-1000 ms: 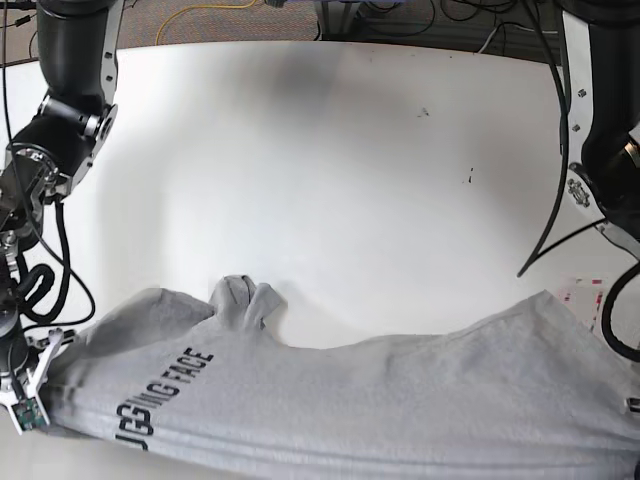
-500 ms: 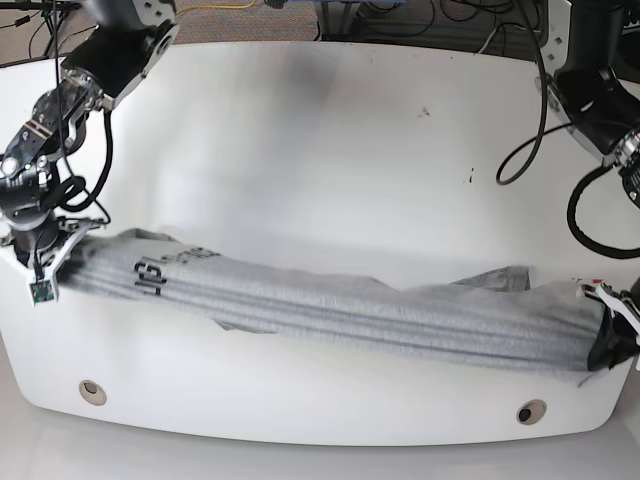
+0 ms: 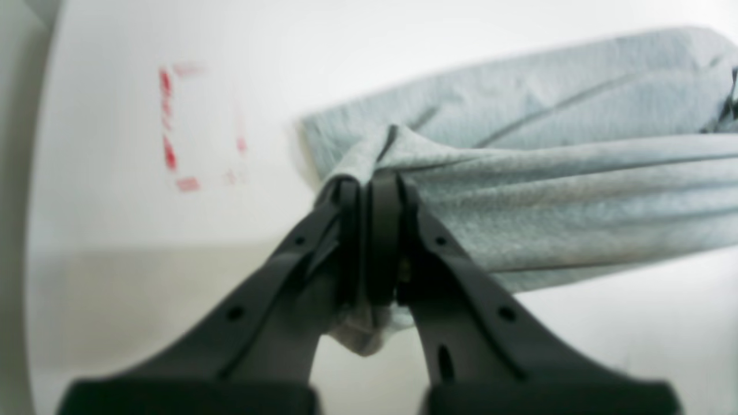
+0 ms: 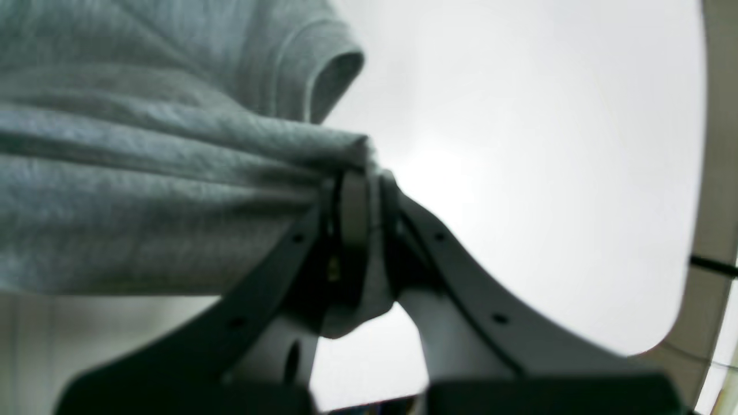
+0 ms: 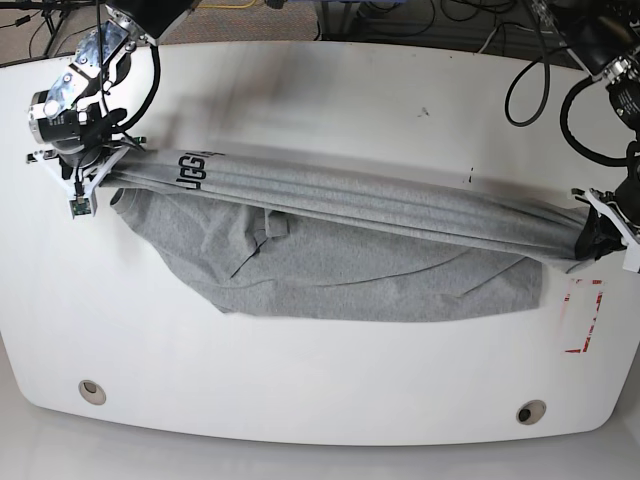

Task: Fold the T-shirt properly
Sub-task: 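Lay the shirt on the table stretched between both grippers, then open the right gripper and release the shirt edge beside it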

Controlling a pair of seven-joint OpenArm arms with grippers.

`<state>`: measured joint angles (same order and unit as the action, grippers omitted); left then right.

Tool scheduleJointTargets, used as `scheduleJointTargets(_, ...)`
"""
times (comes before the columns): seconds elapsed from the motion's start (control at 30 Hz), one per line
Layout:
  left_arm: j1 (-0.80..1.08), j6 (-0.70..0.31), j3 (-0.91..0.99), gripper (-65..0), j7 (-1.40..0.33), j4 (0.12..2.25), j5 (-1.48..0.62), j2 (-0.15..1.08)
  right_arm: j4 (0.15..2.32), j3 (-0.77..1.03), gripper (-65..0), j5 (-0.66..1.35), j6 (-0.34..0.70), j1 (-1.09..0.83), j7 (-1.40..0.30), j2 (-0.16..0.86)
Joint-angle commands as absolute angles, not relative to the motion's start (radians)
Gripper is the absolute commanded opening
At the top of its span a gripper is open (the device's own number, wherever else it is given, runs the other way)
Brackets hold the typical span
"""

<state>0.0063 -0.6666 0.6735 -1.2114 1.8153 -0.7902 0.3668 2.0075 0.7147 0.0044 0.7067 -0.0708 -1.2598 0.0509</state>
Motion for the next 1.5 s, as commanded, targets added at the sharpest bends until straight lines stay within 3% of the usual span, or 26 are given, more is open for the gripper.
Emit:
scheduleJointTargets(0.0,0.036,-0.661,0.685,-65.0,-1.185,1.831,-0.788,0.392,2.025,0.725,-62.8,-0.024,0.698,-0.088,-1.256,0.054)
scheduleJointTargets(0.83,0.278,-0.661,0.739,-65.0,-1.185,1.831,-0.785,0.397,2.022,0.719,-62.3,-0.024,0.698,-0.228,-1.256,0.036)
scheduleJointTargets(0.93,0.302,-0.661,0.737,-58.9,-1.185,1.831,-0.783,0.398,2.02,0.719,-62.3,-0.024,0.698,-0.236,-1.256,0.035)
scheduleJointTargets(1.03,0.318,-0.656,0.737,-48.6,-1.185,1.831,-0.783,0.398,2.02,0.717,-62.0,-0.024,0.698,-0.243,-1.256,0.035)
scheduleJointTargets(1.1,0.331,-0.654,0.737,-41.5,-1.185,1.831,-0.783,0.398,2.02,0.717,-59.1,-0.024,0.698,-0.243,-1.256,0.035)
scheduleJointTargets(1.23,0.34,-0.653,0.74,-29.9,-1.185,1.831,-0.782,0.398,2.02,0.717,-44.7,-0.024,0.698,-0.245,-1.256,0.035)
scheduleJointTargets(1.4,0.344,-0.653,0.739,-28.5,-1.187,1.831,-0.782,0.398,2.02,0.717,-28.9,-0.024,0.698,-0.245,-1.256,0.035)
scheduleJointTargets(1.47,0.343,-0.653,0.739,-28.5,-1.187,1.831,-0.783,0.398,2.02,0.717,-27.0,-0.024,0.698,-0.245,-1.256,0.035)
